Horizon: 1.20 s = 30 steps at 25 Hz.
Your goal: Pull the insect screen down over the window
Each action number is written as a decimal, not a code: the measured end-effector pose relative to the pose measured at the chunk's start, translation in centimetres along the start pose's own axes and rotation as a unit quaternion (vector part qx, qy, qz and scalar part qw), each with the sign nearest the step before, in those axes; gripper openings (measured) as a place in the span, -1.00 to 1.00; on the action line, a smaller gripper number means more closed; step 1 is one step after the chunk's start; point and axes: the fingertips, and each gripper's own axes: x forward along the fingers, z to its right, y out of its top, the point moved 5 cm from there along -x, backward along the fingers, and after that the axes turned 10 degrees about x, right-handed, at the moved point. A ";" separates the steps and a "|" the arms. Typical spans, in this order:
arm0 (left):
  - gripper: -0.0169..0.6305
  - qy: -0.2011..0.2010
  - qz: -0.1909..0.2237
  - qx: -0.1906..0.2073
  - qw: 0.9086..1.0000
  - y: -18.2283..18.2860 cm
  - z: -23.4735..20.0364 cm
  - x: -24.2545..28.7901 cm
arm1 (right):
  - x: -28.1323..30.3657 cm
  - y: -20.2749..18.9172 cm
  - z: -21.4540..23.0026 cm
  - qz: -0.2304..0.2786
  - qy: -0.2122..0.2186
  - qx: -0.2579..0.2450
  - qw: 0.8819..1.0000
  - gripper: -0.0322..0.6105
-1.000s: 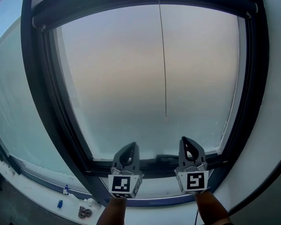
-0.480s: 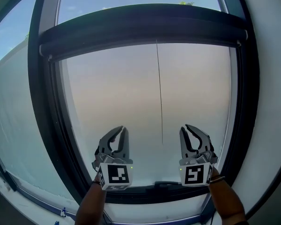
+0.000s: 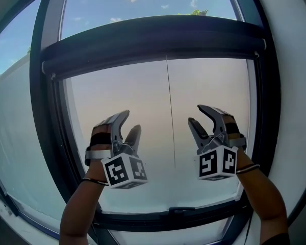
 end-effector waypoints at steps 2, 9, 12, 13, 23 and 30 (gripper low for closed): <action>-0.15 -0.010 -0.017 0.026 0.999 0.1 -1.3 1.3 | 1.5 0.8 1.5 -0.008 -0.001 -0.041 0.999 -0.27; -0.09 0.010 -0.063 0.097 0.993 -0.2 -6.8 4.6 | 5.8 2.7 5.5 -0.035 -0.030 -0.152 0.987 -0.21; -0.09 0.033 -0.075 0.117 0.990 -0.2 -8.5 5.9 | 7.4 3.6 6.4 -0.040 -0.038 -0.158 0.986 -0.21; -0.09 0.036 -0.076 0.115 0.990 -0.1 -9.0 6.3 | 8.1 3.7 6.7 -0.044 -0.038 -0.162 0.985 -0.21; -0.09 0.044 -0.098 0.124 0.986 -1.0 -11.7 8.6 | 10.9 4.6 9.3 -0.055 -0.061 -0.211 0.974 -0.21; -0.09 0.043 -0.103 0.134 0.985 -0.4 -12.2 10.1 | 11.9 4.6 10.2 -0.073 -0.046 -0.204 0.975 -0.21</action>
